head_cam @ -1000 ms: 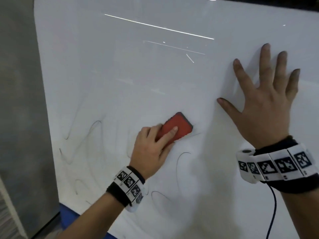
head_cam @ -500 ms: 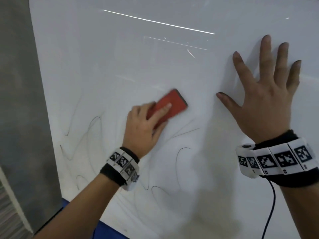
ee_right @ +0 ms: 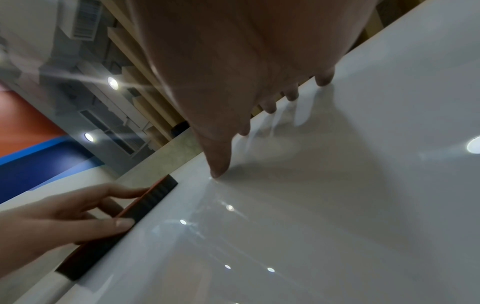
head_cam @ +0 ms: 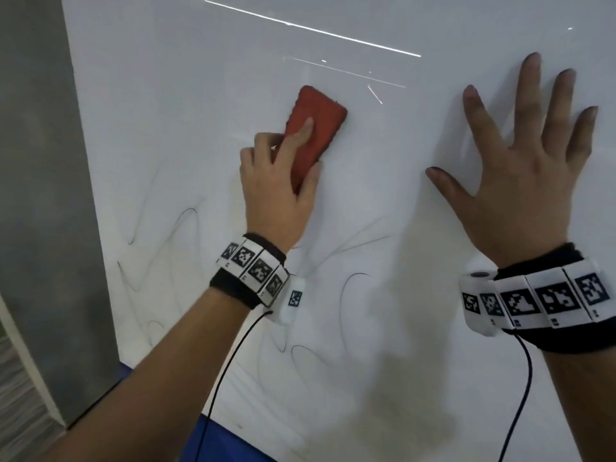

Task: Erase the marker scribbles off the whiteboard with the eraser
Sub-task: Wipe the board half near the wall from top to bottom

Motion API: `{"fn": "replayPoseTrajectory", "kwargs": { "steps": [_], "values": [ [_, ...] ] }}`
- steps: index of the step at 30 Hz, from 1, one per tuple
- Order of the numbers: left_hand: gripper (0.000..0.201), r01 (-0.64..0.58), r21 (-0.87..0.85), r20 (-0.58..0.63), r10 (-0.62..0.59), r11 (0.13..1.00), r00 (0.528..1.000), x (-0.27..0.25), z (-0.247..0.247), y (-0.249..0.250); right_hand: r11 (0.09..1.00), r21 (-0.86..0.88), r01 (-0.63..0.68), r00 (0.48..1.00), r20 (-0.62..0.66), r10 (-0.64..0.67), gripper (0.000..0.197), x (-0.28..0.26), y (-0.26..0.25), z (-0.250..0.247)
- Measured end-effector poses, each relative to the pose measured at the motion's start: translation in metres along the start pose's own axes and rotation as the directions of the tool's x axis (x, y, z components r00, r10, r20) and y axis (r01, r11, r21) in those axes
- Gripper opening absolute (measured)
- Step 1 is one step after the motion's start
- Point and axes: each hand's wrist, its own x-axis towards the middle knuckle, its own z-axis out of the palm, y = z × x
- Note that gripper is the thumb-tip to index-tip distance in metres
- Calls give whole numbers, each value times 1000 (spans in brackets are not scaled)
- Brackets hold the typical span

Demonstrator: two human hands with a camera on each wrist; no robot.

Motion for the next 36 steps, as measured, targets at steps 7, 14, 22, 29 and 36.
{"fn": "replayPoseTrajectory", "kwargs": {
  "steps": [7,14,22,29,36],
  "values": [
    [43,-277,-60,288,282,959,915,-124,6,11,1000,15,3,1000,-14,-3,77,-3,-1,-4],
    [41,-456,-89,408,450,885,794,-135,3,-3,1000,23,16,1000,13,-16,77,-2,2,-1],
    [46,-56,14,63,55,998,997,-49,7,21,998,61,4,1000,21,-5,75,-4,0,-4],
    [55,-572,-58,397,545,818,739,-170,24,26,998,53,24,999,24,-26,76,-4,4,-3],
    [48,-238,70,188,222,969,957,-80,9,19,993,76,86,996,9,-87,66,-9,18,-8]
  ]
}}
